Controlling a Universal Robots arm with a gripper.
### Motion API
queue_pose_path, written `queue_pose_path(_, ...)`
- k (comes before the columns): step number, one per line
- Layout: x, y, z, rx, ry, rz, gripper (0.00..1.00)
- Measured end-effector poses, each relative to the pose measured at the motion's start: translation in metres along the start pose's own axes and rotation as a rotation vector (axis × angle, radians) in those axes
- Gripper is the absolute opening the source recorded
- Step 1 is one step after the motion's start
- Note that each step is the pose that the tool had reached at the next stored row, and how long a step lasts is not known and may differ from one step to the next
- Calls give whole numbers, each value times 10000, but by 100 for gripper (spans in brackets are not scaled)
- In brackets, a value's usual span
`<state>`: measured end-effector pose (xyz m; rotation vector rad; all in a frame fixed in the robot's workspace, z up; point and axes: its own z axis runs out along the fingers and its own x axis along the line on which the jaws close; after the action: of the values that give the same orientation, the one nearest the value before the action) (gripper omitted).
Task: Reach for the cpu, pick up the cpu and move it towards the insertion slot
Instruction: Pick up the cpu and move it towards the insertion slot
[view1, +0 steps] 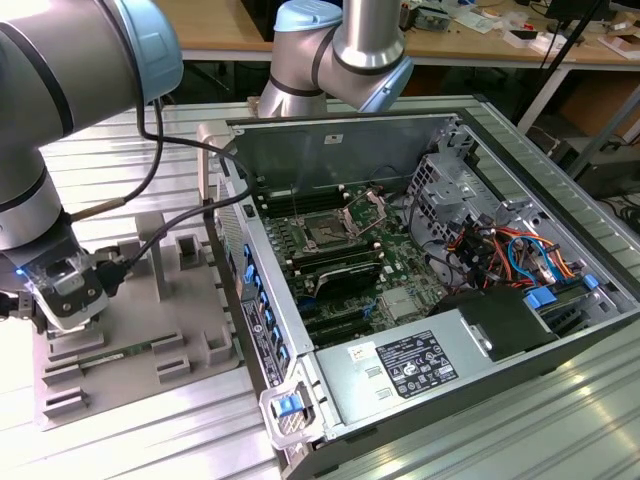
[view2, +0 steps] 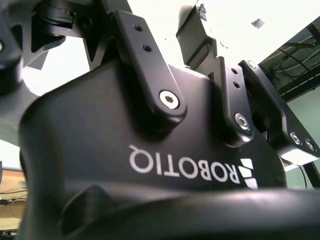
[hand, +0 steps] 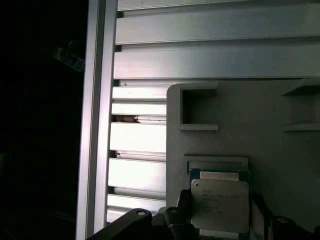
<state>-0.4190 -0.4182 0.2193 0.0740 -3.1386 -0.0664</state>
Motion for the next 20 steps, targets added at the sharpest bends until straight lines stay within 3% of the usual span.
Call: queue_pose_path(20,0,5,-120,-1,-1,0,55)
